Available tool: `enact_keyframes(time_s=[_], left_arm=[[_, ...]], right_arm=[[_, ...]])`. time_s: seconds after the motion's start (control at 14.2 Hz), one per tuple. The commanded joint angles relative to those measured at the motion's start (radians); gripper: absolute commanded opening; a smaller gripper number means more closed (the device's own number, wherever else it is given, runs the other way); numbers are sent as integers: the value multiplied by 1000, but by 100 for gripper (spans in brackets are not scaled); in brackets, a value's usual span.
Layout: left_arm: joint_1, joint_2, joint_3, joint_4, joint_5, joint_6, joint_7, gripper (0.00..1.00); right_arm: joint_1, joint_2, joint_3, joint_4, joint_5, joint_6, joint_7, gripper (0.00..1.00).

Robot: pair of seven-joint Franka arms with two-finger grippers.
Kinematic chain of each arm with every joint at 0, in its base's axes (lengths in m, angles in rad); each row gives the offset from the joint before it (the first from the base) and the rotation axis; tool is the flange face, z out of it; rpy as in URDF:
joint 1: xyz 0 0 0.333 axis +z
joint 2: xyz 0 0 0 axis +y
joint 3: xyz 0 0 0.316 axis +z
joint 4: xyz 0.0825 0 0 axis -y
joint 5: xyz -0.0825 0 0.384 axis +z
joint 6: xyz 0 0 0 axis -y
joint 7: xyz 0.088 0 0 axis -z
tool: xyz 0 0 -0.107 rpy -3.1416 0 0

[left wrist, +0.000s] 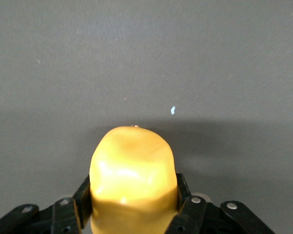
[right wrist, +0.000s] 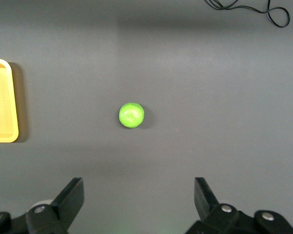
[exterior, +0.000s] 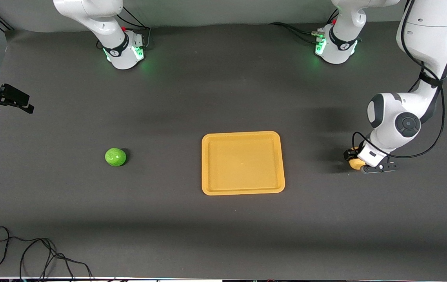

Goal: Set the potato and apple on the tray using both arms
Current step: 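Close the left gripper on the yellow potato, then lift the potato with the left gripper and carry it over the tray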

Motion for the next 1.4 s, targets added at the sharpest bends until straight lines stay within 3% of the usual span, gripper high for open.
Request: enact_keyframes(time_s=[0.0,0.49,0.7,1.05,1.33], left_arm=[[-12,-60,2,3,0,-39,-18,26],[-101,-227,1,210,-6,-549,-153,23],[-186,-259,-17,284,-32,-648,-321,23],[-376,-208,-50,330,-40,-596,-575,24],[-518,-38,-50,370,-24,-442,-711,24]], right_arm=[[11,10,-1,29,-2,-17,10,100],[8,27,-5,56,-7,-22,11,100],[6,27,-9,56,-7,-22,10,100],[6,22,-10,50,-7,-36,-3,99],[8,30,-10,47,-5,-36,10,99]])
